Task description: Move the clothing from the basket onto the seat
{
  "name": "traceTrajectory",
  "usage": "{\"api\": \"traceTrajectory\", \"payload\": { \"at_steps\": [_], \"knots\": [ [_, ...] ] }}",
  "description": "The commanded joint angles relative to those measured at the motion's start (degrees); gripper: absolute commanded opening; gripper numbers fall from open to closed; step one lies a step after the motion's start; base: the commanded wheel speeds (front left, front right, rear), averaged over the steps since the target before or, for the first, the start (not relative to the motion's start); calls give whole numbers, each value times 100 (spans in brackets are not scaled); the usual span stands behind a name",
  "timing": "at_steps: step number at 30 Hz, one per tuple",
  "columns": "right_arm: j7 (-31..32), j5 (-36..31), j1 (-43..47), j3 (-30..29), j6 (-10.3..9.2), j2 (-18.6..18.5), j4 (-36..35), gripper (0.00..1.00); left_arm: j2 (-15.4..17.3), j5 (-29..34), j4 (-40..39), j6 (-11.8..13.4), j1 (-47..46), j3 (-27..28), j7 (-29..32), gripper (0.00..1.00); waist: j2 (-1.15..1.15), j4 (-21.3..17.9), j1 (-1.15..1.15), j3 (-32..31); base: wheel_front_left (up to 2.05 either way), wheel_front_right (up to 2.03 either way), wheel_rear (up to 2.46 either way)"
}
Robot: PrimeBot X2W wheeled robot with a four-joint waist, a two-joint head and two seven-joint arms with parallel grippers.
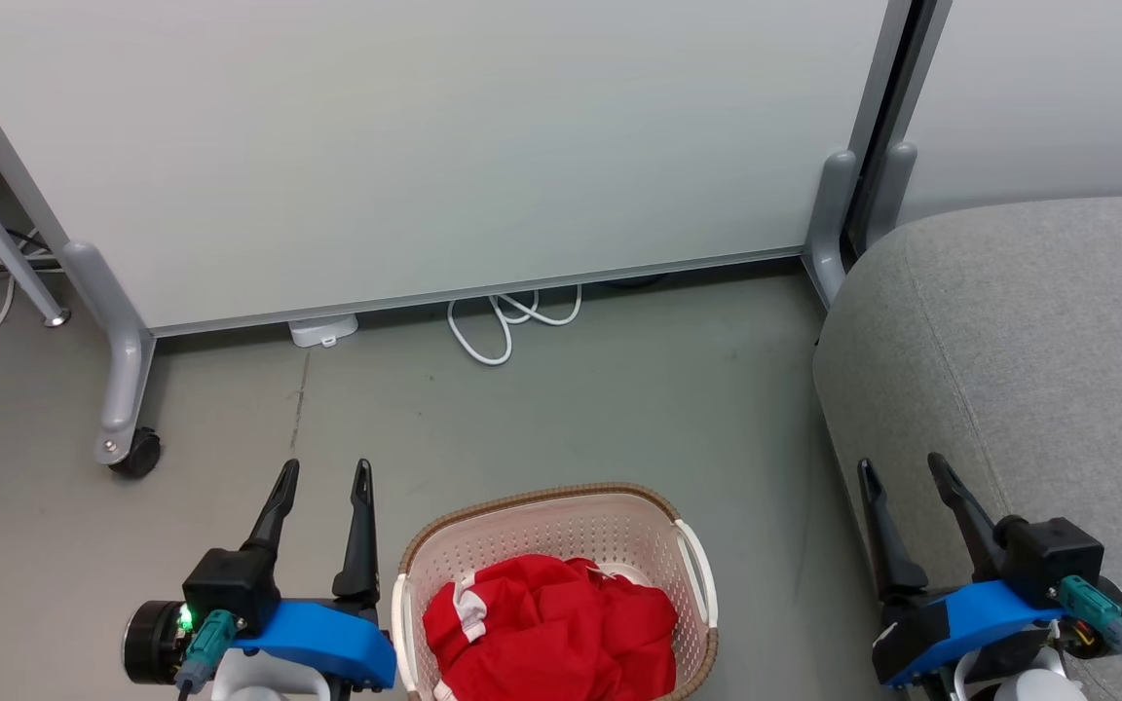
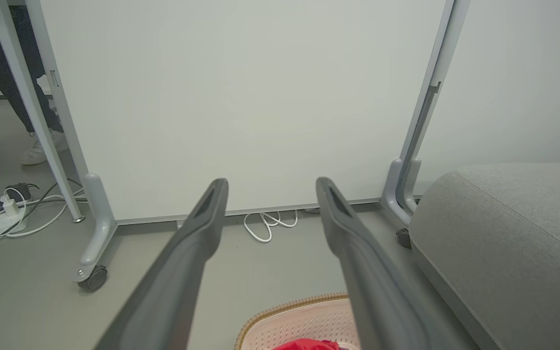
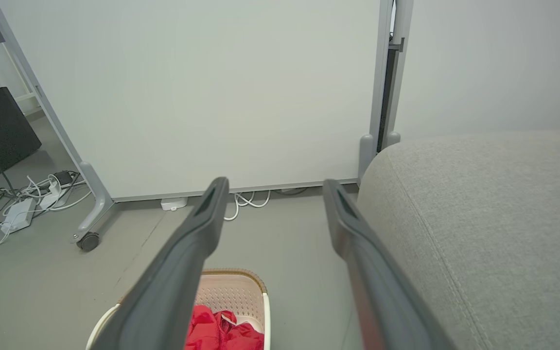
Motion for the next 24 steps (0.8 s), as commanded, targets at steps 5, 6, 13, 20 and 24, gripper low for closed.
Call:
{"api": "traceTrajectory", "payload": {
  "at_steps": [5,6,13,20,24],
  "knots": [
    [-61,-129,-97,-21,3,-35,-9,100,-9,151,30,-16,-96,13,-56,100,0,1,0,10,0,0,0],
    [-63,-116,-93,-23,3,-35,-8,100,-10,147,31,-17,-99,19,-56,100,0,1,0,12,0,0,0],
    [-81,-82,-94,-30,3,-34,27,100,-26,155,60,-25,-124,24,-56,100,0,16,0,15,0,0,0],
    [-88,-53,-103,-1,3,-34,54,100,-35,172,76,-42,-119,31,-56,100,0,13,0,26,0,0,0],
    [-97,-16,-207,94,3,-32,-15,100,-22,170,106,-53,-129,55,-55,100,0,-88,0,244,0,0,0]
  ]
}}
